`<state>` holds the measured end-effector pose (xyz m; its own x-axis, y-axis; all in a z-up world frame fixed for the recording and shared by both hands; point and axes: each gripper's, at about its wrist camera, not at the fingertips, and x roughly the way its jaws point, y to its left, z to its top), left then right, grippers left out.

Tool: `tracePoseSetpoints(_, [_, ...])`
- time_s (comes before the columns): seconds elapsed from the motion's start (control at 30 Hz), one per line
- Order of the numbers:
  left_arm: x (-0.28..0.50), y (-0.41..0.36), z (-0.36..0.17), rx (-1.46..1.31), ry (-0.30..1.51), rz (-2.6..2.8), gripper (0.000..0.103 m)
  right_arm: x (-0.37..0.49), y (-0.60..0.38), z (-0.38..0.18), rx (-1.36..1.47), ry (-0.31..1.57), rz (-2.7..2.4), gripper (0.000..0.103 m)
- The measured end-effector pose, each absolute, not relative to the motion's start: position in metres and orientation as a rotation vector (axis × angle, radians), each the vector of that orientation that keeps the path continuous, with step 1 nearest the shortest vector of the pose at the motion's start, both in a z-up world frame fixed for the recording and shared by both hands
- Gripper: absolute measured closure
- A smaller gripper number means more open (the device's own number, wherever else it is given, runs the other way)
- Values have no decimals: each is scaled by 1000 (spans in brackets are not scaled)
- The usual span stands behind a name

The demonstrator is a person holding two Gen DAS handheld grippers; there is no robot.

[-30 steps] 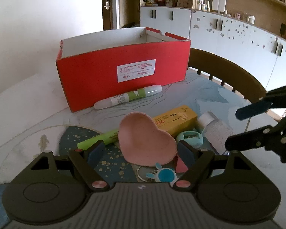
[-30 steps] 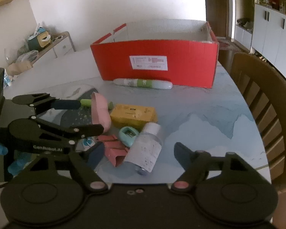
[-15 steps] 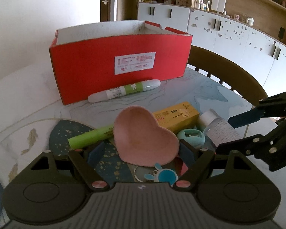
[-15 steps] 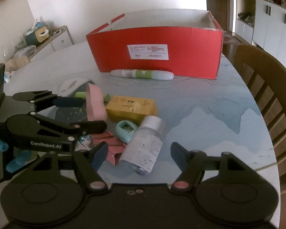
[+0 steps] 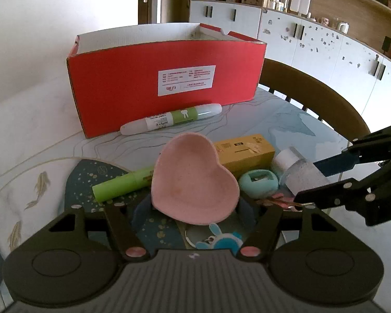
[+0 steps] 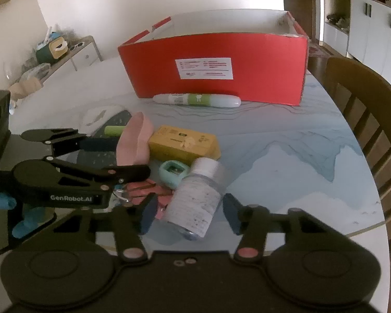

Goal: Organize rigid objects
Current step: 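Grasp the pink heart dish with the left tool while the right grasps the clear bottle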

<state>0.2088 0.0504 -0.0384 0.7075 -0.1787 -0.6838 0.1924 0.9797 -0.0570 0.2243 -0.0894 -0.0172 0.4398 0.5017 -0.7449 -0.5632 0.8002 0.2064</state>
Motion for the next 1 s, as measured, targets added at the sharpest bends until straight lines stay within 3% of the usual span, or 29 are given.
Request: tracePoseSetpoints(1.0, [199, 66, -11, -29, 686, -162, 35, 218, -104, -4, -76, 877, 672, 66])
